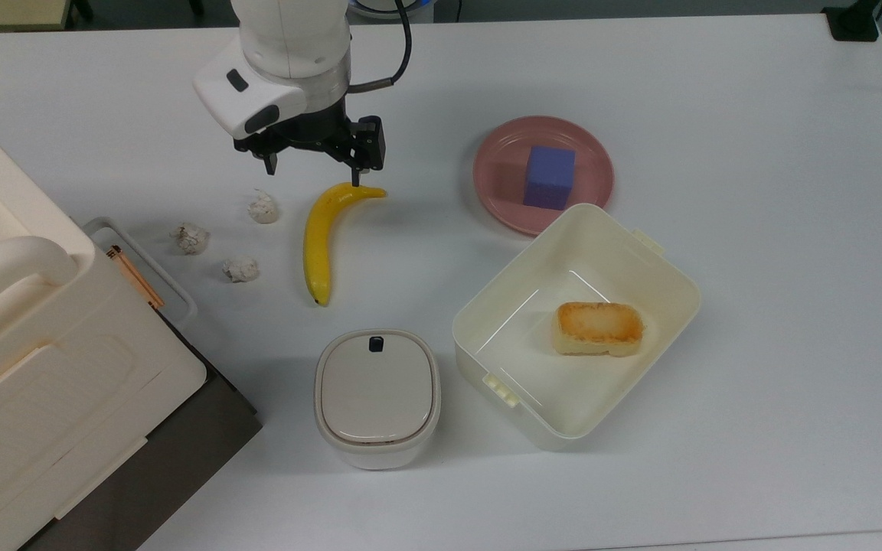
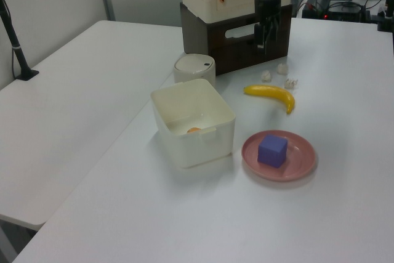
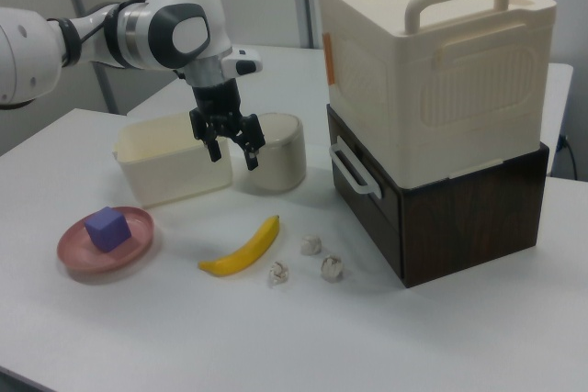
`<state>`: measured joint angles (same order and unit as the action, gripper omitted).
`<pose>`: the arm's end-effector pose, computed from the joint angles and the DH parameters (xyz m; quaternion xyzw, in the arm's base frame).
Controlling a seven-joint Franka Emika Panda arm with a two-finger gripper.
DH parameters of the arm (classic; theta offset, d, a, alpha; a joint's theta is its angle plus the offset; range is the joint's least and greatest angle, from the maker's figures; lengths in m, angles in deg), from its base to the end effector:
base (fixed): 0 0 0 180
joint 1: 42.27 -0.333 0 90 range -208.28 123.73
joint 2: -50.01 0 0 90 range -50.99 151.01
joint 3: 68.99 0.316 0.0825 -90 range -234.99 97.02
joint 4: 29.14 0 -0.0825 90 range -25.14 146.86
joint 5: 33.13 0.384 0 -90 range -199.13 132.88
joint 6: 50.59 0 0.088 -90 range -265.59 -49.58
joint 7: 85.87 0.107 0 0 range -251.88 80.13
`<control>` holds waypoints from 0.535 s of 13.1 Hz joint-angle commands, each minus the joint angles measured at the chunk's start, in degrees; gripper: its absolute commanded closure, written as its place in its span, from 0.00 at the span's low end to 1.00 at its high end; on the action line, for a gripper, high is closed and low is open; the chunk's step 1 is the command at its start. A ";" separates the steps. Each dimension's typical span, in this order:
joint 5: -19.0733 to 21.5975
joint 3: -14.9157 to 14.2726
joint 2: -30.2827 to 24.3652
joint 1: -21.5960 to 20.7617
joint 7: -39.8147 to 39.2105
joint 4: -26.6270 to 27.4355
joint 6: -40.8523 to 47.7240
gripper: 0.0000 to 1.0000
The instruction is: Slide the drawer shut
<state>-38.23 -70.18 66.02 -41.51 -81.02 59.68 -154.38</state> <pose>0.6443 -0.0279 0.4873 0.9978 -0.0479 -0.0079 0.0462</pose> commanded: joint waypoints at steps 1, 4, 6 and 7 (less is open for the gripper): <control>1.15 -0.47 -2.48 -0.24 -0.81 2.06 1.22 0.00; 1.23 -0.91 -5.19 -0.15 -0.64 2.32 2.79 0.00; 1.23 -1.09 -8.35 -0.06 -0.72 4.42 3.24 0.00; 1.23 -1.00 -10.02 -0.33 -0.72 6.61 3.07 0.00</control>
<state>-38.22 -70.78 61.82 -41.39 -81.02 60.06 -151.60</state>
